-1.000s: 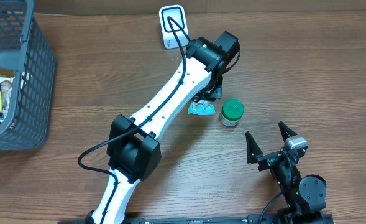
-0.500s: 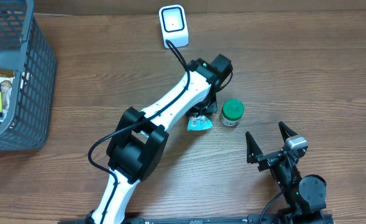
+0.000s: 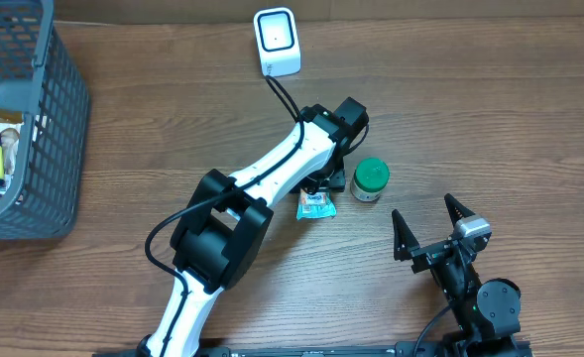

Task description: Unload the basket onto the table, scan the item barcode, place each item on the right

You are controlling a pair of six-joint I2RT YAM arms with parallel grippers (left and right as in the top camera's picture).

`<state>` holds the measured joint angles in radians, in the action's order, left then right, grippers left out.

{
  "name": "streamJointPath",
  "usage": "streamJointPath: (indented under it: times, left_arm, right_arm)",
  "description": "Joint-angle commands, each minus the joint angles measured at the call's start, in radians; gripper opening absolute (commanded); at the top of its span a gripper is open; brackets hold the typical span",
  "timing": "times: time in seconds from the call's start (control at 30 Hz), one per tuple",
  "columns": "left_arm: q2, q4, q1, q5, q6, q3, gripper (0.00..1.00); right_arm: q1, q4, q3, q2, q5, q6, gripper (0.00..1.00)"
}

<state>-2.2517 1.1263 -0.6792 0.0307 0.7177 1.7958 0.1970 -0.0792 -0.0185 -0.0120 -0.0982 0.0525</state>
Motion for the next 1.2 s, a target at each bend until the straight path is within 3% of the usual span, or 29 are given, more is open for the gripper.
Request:
streamJointPath:
  times: [0.0, 0.33, 0.47, 1.17]
  left_arm:
    - [0.027, 0.021, 0.026, -0.072, -0.079, 0.058, 0.7]
    - [0.027, 0.148, 0.073, -0.128, -0.171, 0.166, 0.71]
    - [0.027, 0.187, 0.073, -0.13, -0.188, 0.164, 0.56]
    - [0.026, 0.184, 0.044, -0.124, -0.191, 0.154, 0.54]
  right_arm:
    - [-0.002, 0.005, 0.011, 0.009, 0.0, 0.004, 1.0]
    - [-0.002, 0.005, 0.011, 0.009, 0.0, 0.004, 1.0]
    - [-0.002, 0.005, 0.011, 0.009, 0.0, 0.004, 1.0]
    - [-0.002, 0.005, 0.011, 0.009, 0.0, 0.004, 1.0]
